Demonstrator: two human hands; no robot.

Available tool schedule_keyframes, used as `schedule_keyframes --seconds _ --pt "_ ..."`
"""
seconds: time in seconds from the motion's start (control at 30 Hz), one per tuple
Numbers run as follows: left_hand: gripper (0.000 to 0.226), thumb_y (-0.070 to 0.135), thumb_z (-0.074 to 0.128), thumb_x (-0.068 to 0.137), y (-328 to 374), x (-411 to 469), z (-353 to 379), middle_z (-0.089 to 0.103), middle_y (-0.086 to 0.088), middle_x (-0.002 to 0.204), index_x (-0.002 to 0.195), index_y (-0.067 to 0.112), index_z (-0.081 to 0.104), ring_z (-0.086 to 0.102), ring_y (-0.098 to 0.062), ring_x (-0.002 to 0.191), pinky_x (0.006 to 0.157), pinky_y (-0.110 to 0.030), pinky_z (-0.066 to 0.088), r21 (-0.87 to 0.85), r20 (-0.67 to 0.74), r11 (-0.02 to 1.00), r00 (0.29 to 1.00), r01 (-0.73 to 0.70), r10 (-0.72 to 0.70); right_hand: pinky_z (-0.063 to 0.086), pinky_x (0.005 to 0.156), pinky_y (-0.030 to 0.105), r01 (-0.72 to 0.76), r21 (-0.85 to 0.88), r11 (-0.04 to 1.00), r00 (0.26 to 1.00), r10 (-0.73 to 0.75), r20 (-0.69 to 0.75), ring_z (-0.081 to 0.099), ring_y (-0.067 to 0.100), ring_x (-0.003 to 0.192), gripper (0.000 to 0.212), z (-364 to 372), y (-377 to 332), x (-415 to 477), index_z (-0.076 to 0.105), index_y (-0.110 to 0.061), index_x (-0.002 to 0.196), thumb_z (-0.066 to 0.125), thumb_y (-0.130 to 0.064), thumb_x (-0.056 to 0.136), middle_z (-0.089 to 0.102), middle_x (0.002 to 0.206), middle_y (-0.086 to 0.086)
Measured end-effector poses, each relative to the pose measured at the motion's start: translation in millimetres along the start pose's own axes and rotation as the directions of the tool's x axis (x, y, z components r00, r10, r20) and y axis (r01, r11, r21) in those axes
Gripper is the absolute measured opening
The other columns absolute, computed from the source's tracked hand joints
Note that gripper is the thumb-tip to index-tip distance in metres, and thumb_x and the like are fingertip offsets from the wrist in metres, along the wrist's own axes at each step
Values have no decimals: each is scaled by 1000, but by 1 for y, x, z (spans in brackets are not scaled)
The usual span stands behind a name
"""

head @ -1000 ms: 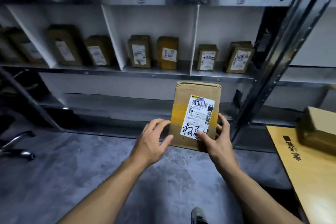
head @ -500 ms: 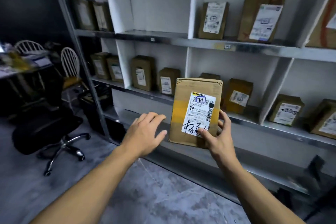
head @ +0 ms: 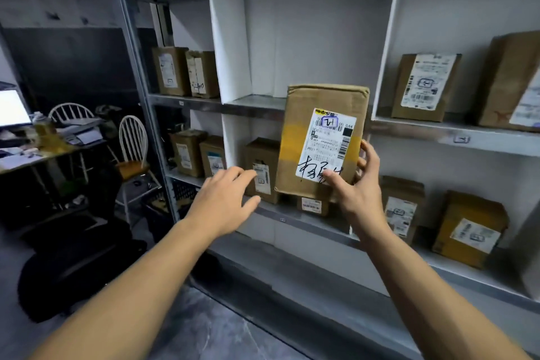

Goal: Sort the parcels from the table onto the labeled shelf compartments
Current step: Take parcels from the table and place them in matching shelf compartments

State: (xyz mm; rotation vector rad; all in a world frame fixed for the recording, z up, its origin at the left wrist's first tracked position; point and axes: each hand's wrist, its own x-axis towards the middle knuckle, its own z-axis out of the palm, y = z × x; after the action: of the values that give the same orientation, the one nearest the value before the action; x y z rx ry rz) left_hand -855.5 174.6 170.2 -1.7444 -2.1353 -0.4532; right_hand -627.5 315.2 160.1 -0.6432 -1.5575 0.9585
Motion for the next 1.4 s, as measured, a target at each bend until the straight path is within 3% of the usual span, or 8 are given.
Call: schedule_keyframes --seconds 0.13,0.43,0.53,0.63,0.93,1.07,1.4 --pt "54 53 44 92 -44 47 4 46 5 134 140 30 38 43 -21 120 98 -41 40 -45 -39 999 999 -9 7 51 104 44 68 -20 997 997 -68 -20 58 -3 118 86 40 -6 62 29 -44 145 83 -35 79 54 127 -29" --pt "54 49 46 95 -141 180 9 43 5 140 143 29 37 39 -21 126 104 -41 35 -88 -123 984 982 -152 141 56 97 37 171 -79 982 974 -181 -137 58 1 116 81 142 -9 196 28 -53 140 81 -31 82 54 120 -28" --pt "52 49 47 95 -175 215 10 43 5 140 142 29 37 39 -19 127 104 -41 35 -97 -132 975 973 -202 188 54 101 45 132 -99 986 971 -148 -186 58 3 114 83 174 4 230 28 -49 142 81 -27 83 54 122 -24" --pt "52 48 47 95 -203 246 12 44 7 139 143 30 37 40 -17 125 105 -40 36 -105 -151 962 960 -251 234 51 103 52 100 -152 983 968 -132 -215 54 13 126 85 201 12 259 27 -49 143 81 -25 82 52 132 -16" --pt "52 48 42 96 -241 299 45 42 7 139 144 29 36 38 -17 126 105 -36 34 -118 -171 934 933 -339 317 49 105 52 -1 -314 950 971 -74 -227 53 14 124 89 232 50 307 25 -46 145 84 -28 80 50 129 -19" --pt "51 49 41 95 -246 318 55 42 8 138 143 30 36 39 -15 125 103 -36 34 -146 -185 920 923 -364 336 46 107 54 -88 -401 912 973 -8 -231 53 23 130 102 239 57 326 15 -46 150 86 -27 78 54 142 -5" --pt "49 49 43 95 -259 339 77 42 12 135 141 33 37 37 -12 124 102 -33 34 -228 -172 898 923 -376 343 51 101 54 -161 -414 896 965 55 -256 57 28 127 97 254 72 357 18 -42 147 83 -18 80 56 141 1"
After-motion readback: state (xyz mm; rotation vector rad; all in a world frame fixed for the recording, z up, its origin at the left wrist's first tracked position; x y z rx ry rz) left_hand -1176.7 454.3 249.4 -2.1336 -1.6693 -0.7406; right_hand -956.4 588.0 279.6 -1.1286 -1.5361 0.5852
